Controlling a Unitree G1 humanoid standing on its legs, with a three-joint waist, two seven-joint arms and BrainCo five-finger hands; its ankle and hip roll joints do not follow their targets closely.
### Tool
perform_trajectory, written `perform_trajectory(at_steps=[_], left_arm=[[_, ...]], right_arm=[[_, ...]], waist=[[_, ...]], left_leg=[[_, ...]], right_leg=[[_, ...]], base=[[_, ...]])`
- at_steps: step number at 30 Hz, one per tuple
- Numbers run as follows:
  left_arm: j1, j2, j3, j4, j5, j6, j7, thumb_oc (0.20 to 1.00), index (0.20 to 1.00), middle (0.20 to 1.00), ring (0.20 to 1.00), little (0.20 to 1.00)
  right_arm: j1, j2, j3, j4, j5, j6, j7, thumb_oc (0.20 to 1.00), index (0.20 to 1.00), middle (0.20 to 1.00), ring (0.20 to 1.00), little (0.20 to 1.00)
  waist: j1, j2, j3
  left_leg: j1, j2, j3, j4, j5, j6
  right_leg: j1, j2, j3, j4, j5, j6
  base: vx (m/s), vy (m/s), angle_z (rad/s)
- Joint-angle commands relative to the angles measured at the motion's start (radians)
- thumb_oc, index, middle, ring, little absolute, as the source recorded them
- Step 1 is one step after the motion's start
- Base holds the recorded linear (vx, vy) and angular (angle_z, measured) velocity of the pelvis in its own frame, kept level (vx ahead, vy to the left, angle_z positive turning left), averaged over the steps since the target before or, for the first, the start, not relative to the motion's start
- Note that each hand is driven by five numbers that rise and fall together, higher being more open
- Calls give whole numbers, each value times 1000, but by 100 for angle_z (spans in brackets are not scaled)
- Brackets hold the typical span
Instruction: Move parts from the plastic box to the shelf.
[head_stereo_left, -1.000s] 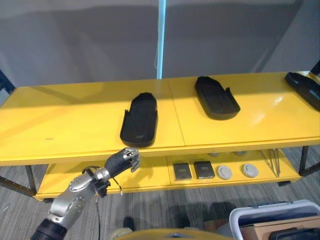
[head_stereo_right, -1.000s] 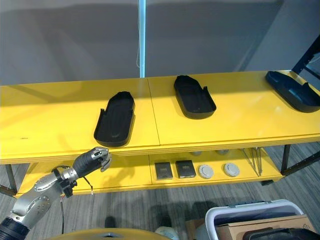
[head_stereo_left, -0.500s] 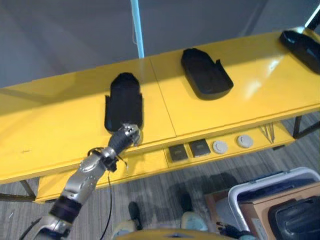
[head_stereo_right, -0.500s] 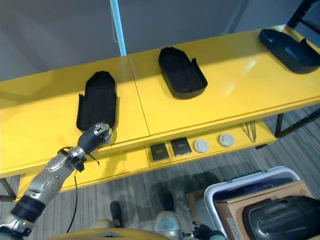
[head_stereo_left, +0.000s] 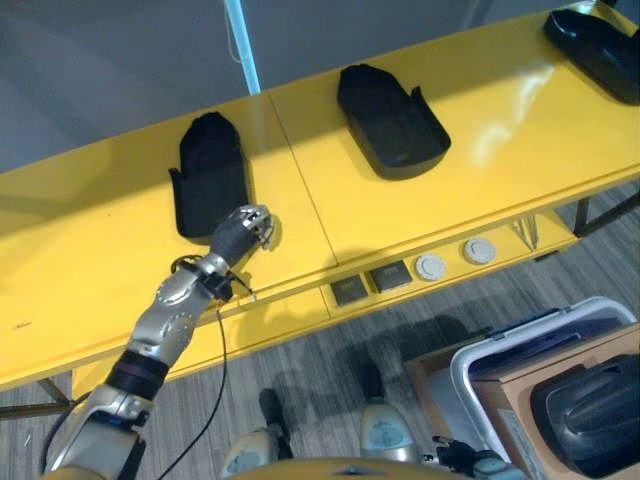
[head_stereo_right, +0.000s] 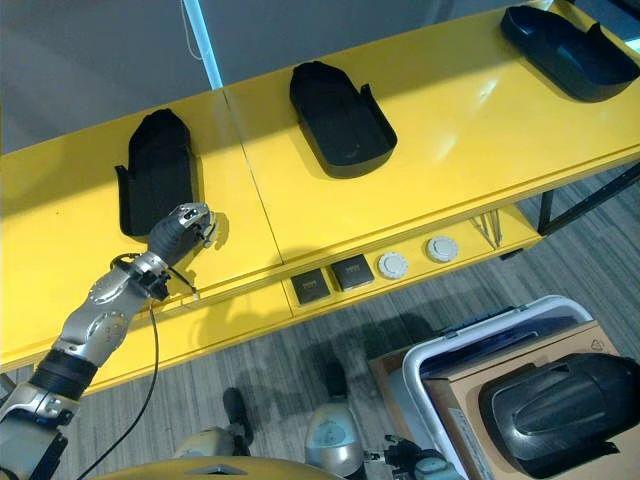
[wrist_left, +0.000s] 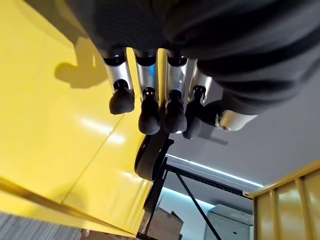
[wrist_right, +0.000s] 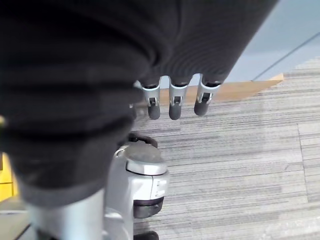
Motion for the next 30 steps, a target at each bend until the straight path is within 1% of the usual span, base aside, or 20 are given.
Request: perform_trajectory(at_steps=[1, 3, 4, 6, 7, 9, 10, 11, 12, 16, 18, 19, 21, 22, 23, 25, 26, 28, 29, 30], left_arm=[[-26, 39, -1, -72, 17, -22, -69, 200, 200, 200, 200, 200], [23, 45, -3, -135, 11, 0, -115, 200, 200, 200, 200, 200], [67, 41, -4, -182, -33, 24, -163, 200, 200, 200, 200, 200], [119, 36, -7, -243, -28, 72, -273, 200, 200, 200, 200, 200], [126, 37, -8, -252, -31, 83, -290, 200, 200, 200, 200, 200], [150, 39, -42, -282, -52, 143, -388, 200, 200, 200, 200, 200], [153, 35, -61, -291, -59, 160, -390, 200, 200, 200, 200, 200], [156, 31, -92, -298, -70, 183, -377, 432, 432, 432, 432, 432], [159, 28, -112, -295, -80, 200, -365, 1000, 1000, 1000, 1000, 1000], [167, -9, -173, -250, -85, 226, -325, 1000, 1000, 1000, 1000, 1000], [169, -23, -195, -226, -94, 222, -301, 1000, 1000, 1000, 1000, 1000], [173, -34, -212, -200, -102, 222, -290, 1000, 1000, 1000, 1000, 1000], [182, -45, -233, -157, -72, 198, -278, 1000, 1000, 1000, 1000, 1000], [184, -49, -242, -133, -42, 169, -264, 1000, 1000, 1000, 1000, 1000], [181, -52, -254, -107, 5, 135, -259, 1000, 1000, 1000, 1000, 1000], [179, -48, -265, -95, 82, 116, -244, 1000, 1000, 1000, 1000, 1000], [177, -38, -273, -89, 146, 80, -203, 1000, 1000, 1000, 1000, 1000], [162, -25, -283, -60, 185, 33, -175, 1000, 1000, 1000, 1000, 1000], [153, -21, -289, -37, 165, 20, -151, 1000, 1000, 1000, 1000, 1000], [137, -26, -301, -9, 132, 5, -116, 1000, 1000, 1000, 1000, 1000]], right_arm=[[-55, 83, 18, 44, -22, 5, -25, 1000, 1000, 1000, 1000, 1000], [-58, 84, 12, 51, -21, 9, -26, 1000, 1000, 1000, 1000, 1000], [-65, 87, 10, 57, -21, 14, -32, 1000, 1000, 1000, 1000, 1000], [-79, 89, 4, 73, -26, 27, -30, 1000, 1000, 1000, 1000, 1000], [-81, 90, 4, 76, -27, 28, -31, 1000, 1000, 1000, 1000, 1000], [-108, 89, 7, 114, -15, 40, -32, 1000, 1000, 1000, 1000, 1000], [-119, 88, 9, 127, -5, 46, -31, 1000, 1000, 1000, 1000, 1000], [-138, 85, 9, 147, 14, 55, -29, 1000, 1000, 1000, 1000, 1000], [-149, 84, 8, 156, 26, 61, -32, 1000, 1000, 1000, 1000, 1000], [-167, 79, -6, 171, 72, 76, -46, 1000, 1000, 1000, 1000, 1000], [-167, 78, -18, 176, 95, 71, -53, 1000, 1000, 1000, 1000, 1000], [-159, 81, -31, 176, 152, 58, -81, 1000, 1000, 1000, 1000, 1000], [-140, 84, -62, 166, 212, 45, -114, 1000, 1000, 1000, 1000, 1000], [-127, 87, -72, 159, 220, 41, -126, 1000, 1000, 1000, 1000, 1000], [-112, 93, -82, 155, 226, 22, -138, 1000, 1000, 1000, 1000, 1000], [-97, 104, -100, 152, 257, 0, -154, 1000, 1000, 1000, 1000, 1000], [-86, 111, -118, 152, 253, -14, -146, 1000, 1000, 1000, 1000, 1000], [-74, 118, -129, 155, 212, -30, -123, 1000, 1000, 1000, 1000, 1000], [-69, 120, -126, 157, 210, -39, -122, 1000, 1000, 1000, 1000, 1000], [-64, 124, -128, 160, 226, -48, -122, 1000, 1000, 1000, 1000, 1000]], waist=[[29, 3, -54], [46, 3, -68], [62, 2, -79], [88, -2, -100], [91, -3, -103], [111, -10, -123], [115, -13, -129], [119, -19, -139], [121, -23, -144], [118, -41, -160], [113, -51, -161], [106, -60, -159], [91, -76, -150], [84, -82, -145], [74, -91, -137], [67, -103, -126], [58, -111, -114], [56, -112, -97], [53, -107, -92], [51, -95, -89]], left_leg=[[18, 2, -35, 0, -39, 0], [27, 5, -35, 0, -39, -1], [37, 7, -35, 0, -42, -1], [54, 13, -33, 0, -44, 1], [56, 14, -32, 0, -44, 1], [73, 21, -33, 0, -45, 3], [79, 22, -33, 0, -46, 5], [89, 22, -34, 0, -49, 8], [96, 22, -34, 0, -52, 10], [119, 11, -31, 0, -69, 27], [124, 2, -29, 0, -79, 37], [128, -9, -25, 0, -86, 47], [129, -26, -16, 0, -96, 62], [129, -33, -12, 0, -99, 68], [130, -38, -7, 0, -103, 72], [132, -39, 7, 0, -111, 71], [135, -35, 29, 0, -113, 71], [138, -21, 94, 0, -105, 74], [131, -18, 127, 0, -96, 84], [121, -9, 172, 0, -82, 98]], right_leg=[[7, -48, -12, 6, -11, 33], [24, -47, -24, 6, -16, 32], [41, -48, -39, 6, -20, 31], [68, -49, -62, 6, -25, 30], [72, -48, -65, 6, -25, 30], [94, -45, -78, 6, -27, 30], [101, -44, -80, 6, -28, 31], [111, -42, -80, 6, -28, 33], [116, -41, -79, 6, -27, 35], [129, -43, -62, 6, -21, 45], [133, -47, -55, 6, -16, 50], [136, -51, -50, 6, -8, 55], [129, -59, -41, 15, 9, 66], [118, -63, -34, 20, 19, 73], [92, -71, -30, 23, 40, 84], [45, -84, -34, 29, 78, 99], [15, -87, -55, 44, 100, 106], [-7, -80, -101, 110, 96, 110], [-14, -65, -123, 163, 71, 103], [-17, -46, -157, 244, 23, 82]], base=[[-34, -27, 5], [-65, -10, 7], [-115, 2, 23], [-116, -2, 22], [-85, 1, 10], [-103, 21, 17], [-81, 46, 19], [-34, 65, 12], [-33, 88, 12], [-9, 133, 2], [5, 146, -8], [2, 169, -15], [-14, 179, -13], [-61, 109, -11], [-98, 75, -15], [-151, 7, -22], [-232, -40, -72], [-319, -16, -111], [-409, 42, -99], [-340, 36, -143]])
